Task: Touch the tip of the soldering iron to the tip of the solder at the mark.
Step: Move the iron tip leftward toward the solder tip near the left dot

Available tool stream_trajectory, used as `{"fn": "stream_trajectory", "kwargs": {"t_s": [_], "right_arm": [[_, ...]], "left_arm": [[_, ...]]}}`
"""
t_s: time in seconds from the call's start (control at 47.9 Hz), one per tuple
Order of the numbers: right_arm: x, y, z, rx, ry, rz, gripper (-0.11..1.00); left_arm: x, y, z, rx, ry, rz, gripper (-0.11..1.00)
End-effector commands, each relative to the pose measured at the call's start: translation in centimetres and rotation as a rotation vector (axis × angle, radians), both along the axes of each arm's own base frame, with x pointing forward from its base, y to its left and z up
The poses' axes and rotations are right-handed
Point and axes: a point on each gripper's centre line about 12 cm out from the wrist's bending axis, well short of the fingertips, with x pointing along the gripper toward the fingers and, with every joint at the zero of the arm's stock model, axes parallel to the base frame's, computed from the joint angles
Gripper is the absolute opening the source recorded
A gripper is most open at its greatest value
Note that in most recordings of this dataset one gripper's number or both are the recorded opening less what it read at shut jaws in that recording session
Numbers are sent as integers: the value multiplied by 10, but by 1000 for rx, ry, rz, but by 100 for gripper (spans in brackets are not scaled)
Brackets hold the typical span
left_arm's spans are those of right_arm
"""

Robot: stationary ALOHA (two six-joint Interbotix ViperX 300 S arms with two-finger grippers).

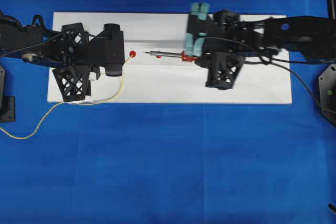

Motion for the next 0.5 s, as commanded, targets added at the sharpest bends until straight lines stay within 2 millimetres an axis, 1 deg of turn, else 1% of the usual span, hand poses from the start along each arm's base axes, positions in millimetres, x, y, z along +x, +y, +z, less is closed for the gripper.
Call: {"fn": "stream_trajectory", "kwargs": {"t_s": [0.0,0.104,0.271,0.48], "right_arm": [[15,-5,16,-22,-31,5,6],[25,-7,18,-34,-22,10,6],[29,-9,19,-38,-20,10,6],[33,-10,7,-31,7,8,6]], "left_arm": [[3,-1,7,2,-28,-2,1],[3,-1,7,2,-28,-2,1],[3,-1,7,2,-28,-3,1],[4,-1,8,5,-29,-7,1]]}}
